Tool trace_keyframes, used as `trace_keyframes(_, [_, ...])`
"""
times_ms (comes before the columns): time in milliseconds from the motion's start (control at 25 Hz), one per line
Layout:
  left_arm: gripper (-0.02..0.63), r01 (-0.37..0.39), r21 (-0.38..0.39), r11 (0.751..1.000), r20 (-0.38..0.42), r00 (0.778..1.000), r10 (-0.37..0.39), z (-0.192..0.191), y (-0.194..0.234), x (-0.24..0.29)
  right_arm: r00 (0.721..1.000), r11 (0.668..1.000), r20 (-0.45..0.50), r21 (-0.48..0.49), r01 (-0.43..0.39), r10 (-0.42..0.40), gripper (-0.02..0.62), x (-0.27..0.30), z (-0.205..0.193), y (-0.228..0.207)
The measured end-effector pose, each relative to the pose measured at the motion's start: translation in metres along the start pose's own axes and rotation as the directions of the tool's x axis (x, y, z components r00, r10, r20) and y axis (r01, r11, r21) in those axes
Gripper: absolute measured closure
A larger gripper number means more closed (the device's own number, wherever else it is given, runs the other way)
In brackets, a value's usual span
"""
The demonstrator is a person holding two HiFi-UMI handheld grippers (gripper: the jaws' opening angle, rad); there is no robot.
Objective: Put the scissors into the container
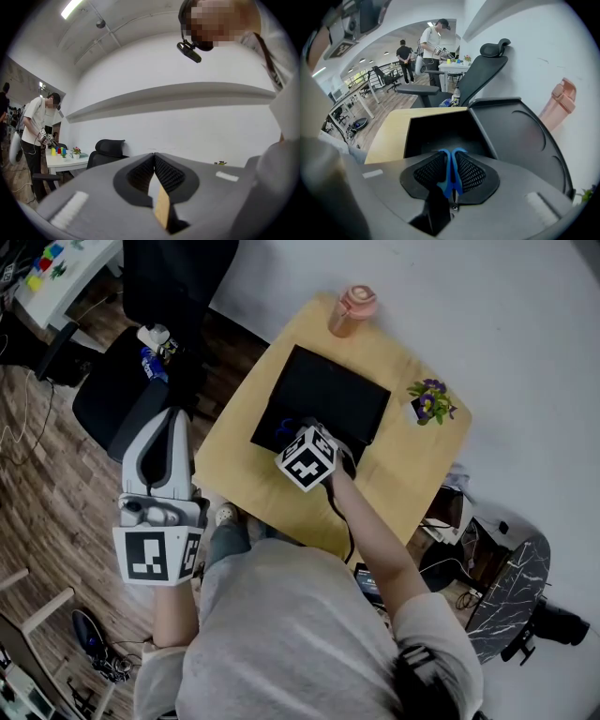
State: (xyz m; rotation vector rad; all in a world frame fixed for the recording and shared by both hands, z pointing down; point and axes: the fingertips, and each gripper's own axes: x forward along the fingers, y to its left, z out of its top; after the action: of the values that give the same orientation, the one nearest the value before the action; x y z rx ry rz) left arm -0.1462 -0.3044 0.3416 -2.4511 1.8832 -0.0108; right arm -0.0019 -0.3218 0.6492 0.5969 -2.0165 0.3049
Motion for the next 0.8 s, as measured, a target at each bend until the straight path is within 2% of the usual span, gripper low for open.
trace_keyframes(160, [0.548, 0.046, -0.003, 0.999, 0.023, 0.999, -0.046, 0.008, 0.003, 0.000, 0.996, 0.993, 0.073, 0.105, 0.047, -0.055, 0.523, -0.021, 0.009, -0.005])
trace_keyframes(280, [0.548, 0.087, -0.005, 0.996, 0.050, 0.995, -0.086, 0.017, 0.004, 0.001, 0.979, 0.974, 0.162, 0.204, 0.093, -0.127, 0.536, -0.051, 0.023, -0.010])
trace_keyframes(320, [0.548, 0.103, -0.006, 0.995, 0.060, 0.993, -0.102, 0.021, 0.004, 0.001, 0.968, 0.964, 0.193, 0.240, 0.111, -0.160, 0.589, -0.062, 0.028, -0.012])
trace_keyframes(560, [0.548, 0.196, -0.011, 0.981, 0.106, 0.975, -0.193, 0.036, -0.005, 0.002, 0.886, 0.901, 0.341, 0.401, 0.166, -0.314, 0.592, -0.119, 0.044, -0.011])
trace_keyframes(800, [0.548, 0.282, -0.027, 0.959, 0.141, 0.951, -0.276, 0.044, -0.014, 0.004, 0.789, 0.839, 0.404, 0.487, 0.243, -0.463, 0.592, -0.169, 0.053, -0.005])
